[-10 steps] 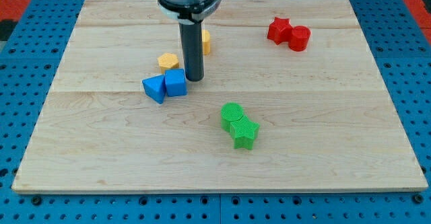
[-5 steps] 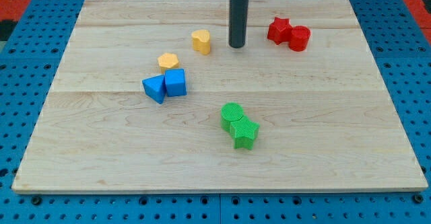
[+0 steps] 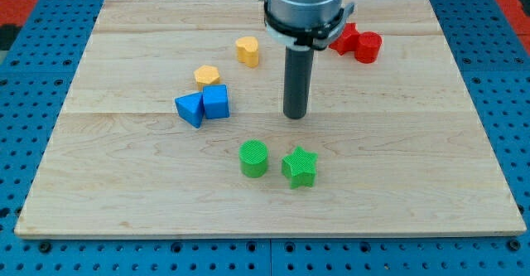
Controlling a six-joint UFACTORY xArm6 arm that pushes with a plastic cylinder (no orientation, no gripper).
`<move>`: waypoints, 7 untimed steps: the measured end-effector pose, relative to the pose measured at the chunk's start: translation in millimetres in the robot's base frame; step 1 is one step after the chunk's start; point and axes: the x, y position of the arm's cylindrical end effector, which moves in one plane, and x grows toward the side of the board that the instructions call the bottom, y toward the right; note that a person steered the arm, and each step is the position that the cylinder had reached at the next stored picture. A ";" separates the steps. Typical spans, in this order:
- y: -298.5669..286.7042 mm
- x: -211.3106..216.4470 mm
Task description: Push the green circle to the left of the green star
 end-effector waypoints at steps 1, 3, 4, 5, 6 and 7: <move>-27.1 -23.1; -86.4 -29.6; -106.3 -29.6; -120.1 -27.1; -120.1 -19.2; -120.1 -9.2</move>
